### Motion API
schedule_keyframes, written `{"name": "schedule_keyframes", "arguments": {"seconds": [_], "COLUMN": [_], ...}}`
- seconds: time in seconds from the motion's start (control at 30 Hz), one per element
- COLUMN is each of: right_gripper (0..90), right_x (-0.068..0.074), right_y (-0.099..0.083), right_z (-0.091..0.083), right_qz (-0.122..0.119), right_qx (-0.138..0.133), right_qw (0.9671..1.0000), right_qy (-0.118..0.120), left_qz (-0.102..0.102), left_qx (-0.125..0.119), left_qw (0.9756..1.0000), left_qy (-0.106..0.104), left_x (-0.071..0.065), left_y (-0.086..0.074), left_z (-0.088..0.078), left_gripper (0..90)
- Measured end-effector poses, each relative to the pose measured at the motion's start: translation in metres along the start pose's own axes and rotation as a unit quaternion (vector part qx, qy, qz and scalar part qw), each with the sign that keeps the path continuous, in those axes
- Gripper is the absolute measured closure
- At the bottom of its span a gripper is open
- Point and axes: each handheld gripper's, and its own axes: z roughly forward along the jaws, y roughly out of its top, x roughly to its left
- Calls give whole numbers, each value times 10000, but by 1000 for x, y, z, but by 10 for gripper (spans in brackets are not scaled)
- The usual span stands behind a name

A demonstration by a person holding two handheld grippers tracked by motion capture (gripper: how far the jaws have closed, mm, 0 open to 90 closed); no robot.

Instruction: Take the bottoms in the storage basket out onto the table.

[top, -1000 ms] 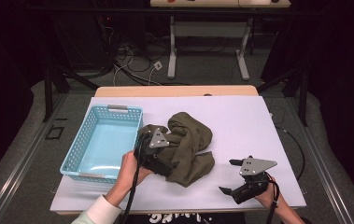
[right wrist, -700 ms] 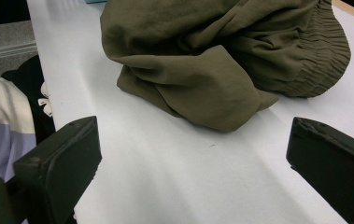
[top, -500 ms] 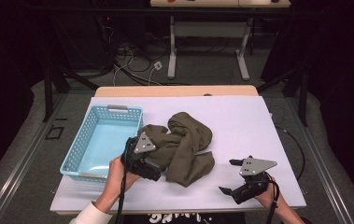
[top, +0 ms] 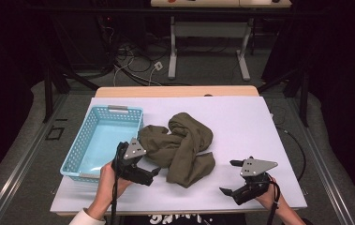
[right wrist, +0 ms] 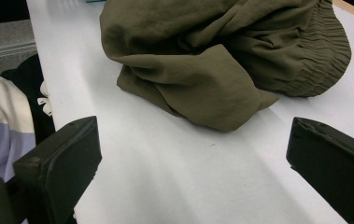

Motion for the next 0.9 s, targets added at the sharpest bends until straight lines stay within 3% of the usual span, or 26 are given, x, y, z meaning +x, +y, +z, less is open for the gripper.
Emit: {"name": "schedule_keyframes", "arguments": {"seconds": [0.9], "right_gripper": [27], "right_x": [1], "right_y": [0], "right_z": [0], "right_qz": [-22], "right_qx": [-7], "right_qw": [10000], "right_qy": [-21], "left_qz": [-174], "left_qx": [-189], "left_qw": [9994], "left_qy": [227], "left_x": [-4], "left_y": [-30], "left_z": [-26], "left_gripper": [0]}}
